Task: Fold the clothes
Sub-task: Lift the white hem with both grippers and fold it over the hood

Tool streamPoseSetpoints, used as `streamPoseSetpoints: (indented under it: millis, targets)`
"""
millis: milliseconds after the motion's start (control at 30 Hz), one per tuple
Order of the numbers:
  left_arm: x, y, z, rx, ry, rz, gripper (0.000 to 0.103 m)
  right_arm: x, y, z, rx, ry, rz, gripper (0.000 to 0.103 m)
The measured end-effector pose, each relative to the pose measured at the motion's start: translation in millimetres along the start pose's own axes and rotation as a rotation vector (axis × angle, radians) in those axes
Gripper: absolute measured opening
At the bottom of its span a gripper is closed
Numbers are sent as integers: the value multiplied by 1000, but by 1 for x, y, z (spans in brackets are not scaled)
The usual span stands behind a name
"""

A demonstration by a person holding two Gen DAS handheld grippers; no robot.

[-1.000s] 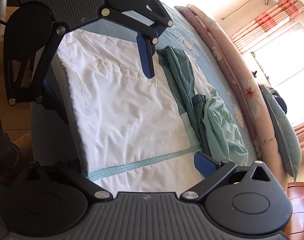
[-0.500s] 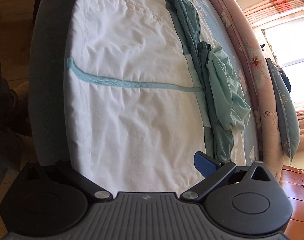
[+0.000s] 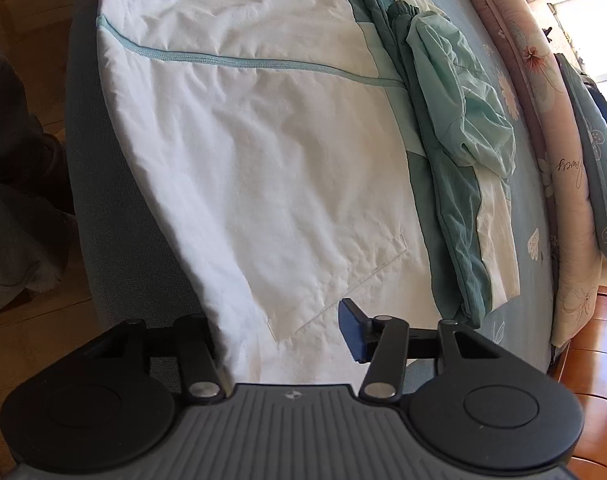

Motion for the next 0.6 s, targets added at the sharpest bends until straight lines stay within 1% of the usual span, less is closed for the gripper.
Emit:
streamPoseSetpoints:
  millis: [33,67,100,133,267,333,367,433,533,600]
  targets:
    - [1,0,1,-7,5,-15,19,3,-1,1,-5,13,24,30]
    - [1,-1,2,-13,6,-26,13,6,-1,3,-13,31,50,25]
    - [0,-2,3,-18,4,-33,10,8,-2,4,-18,42,61,19]
    - [-2,-4,4,-23,-1,-36,10,11,-4,5,-16,50,60,18]
    - [-20,-14,8,-37,-31,-29,10,31,-12,9,-6,93,45,17]
    - [-34,-20,12,-47,-57,-21,9,46,-16,12,3,121,37,12]
    - [-42,-23,13,-54,-76,-18,9,54,-17,14,1,140,37,12]
    - [-63,-29,17,-63,-136,-17,8,73,-17,17,0,188,33,11]
    - [-98,-34,19,-74,-252,-60,8,102,-13,21,-8,277,52,10]
    - [-122,-36,19,-76,-345,-93,7,118,-11,24,-6,306,59,10]
Point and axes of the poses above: each gripper's, at about its wrist camera, not at the fingertips, and y roughly the way its jaws point, x to its right, z to its top, the point moved 2 cm from there along y, roughly the way its jaws point, and after that the axes turned 12 degrees about -z, right-handed, at the moved point
